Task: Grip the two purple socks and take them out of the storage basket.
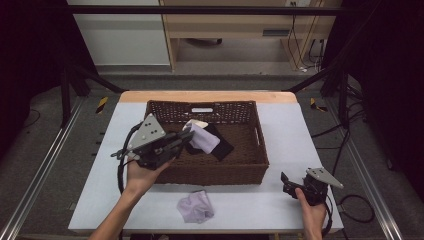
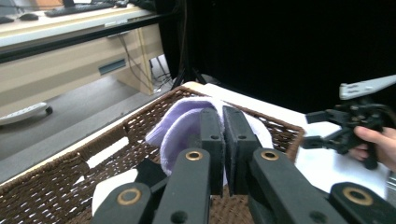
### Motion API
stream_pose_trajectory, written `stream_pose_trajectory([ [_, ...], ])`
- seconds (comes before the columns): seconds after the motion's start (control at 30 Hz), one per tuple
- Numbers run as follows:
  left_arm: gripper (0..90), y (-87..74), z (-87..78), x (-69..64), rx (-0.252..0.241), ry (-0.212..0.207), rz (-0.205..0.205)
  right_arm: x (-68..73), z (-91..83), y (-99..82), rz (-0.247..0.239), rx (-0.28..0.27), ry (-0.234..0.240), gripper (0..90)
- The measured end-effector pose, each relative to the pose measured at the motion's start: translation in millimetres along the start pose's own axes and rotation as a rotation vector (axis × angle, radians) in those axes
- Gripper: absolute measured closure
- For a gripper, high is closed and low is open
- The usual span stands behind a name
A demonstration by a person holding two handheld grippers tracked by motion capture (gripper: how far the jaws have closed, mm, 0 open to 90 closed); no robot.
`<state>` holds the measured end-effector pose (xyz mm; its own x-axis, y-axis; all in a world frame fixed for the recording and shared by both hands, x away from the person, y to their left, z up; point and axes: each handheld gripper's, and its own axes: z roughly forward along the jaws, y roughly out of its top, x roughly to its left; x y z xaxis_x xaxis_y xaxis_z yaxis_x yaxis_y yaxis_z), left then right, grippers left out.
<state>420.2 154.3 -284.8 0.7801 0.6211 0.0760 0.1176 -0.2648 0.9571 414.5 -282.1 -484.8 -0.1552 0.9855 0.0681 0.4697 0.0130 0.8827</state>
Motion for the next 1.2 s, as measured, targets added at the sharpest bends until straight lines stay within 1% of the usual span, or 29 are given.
stream_pose_trajectory([
  [0.07,86.8,-1.6,-9.4,-4.7,-0.009,-0.003,0.008,0.0,0.1,0.0,0.000,-0.001,0.000,3.7],
  [0.2,86.7,-6.3,-27.2,-13.5,-0.008,-0.017,0.024,0.1,0.0,-0.1,0.000,-0.002,-0.001,3.7],
  [0.23,86.7,-7.7,-29.7,-15.1,-0.011,-0.021,0.022,0.0,0.0,-0.1,0.000,-0.002,-0.001,3.7],
  [0.33,86.7,-14.3,-38.7,-21.6,-0.004,-0.031,0.033,-0.1,0.1,-0.1,-0.002,-0.001,-0.002,3.7],
  [0.47,86.7,-26.9,-46.6,-28.8,0.005,-0.048,0.033,0.1,0.1,-0.1,-0.002,-0.004,-0.003,3.7],
  [0.57,86.7,-37.8,-49.1,-31.4,0.022,-0.061,0.029,0.2,0.1,-0.1,-0.004,-0.001,-0.005,3.7],
  [0.73,86.7,-55.8,-48.1,-32.8,0.049,-0.070,0.005,0.4,0.3,-0.2,-0.004,-0.004,-0.008,3.8],
  [1.0,86.7,-86.1,-45.3,-33.7,0.119,-0.083,-0.024,0.4,0.0,-0.2,-0.005,-0.004,-0.008,3.7],
  [1.07,86.6,-94.6,-43.8,-33.5,0.135,-0.089,-0.037,0.6,-0.3,-0.2,-0.003,-0.004,-0.010,3.7],
  [1.13,86.6,-101.3,-41.6,-33.9,0.160,-0.090,-0.037,0.4,-0.2,-0.3,-0.002,-0.004,-0.011,3.7],
  [1.2,86.7,-107.7,-39.7,-33.4,0.175,-0.097,-0.050,0.5,-0.4,-0.3,-0.001,-0.006,-0.010,3.7],
])
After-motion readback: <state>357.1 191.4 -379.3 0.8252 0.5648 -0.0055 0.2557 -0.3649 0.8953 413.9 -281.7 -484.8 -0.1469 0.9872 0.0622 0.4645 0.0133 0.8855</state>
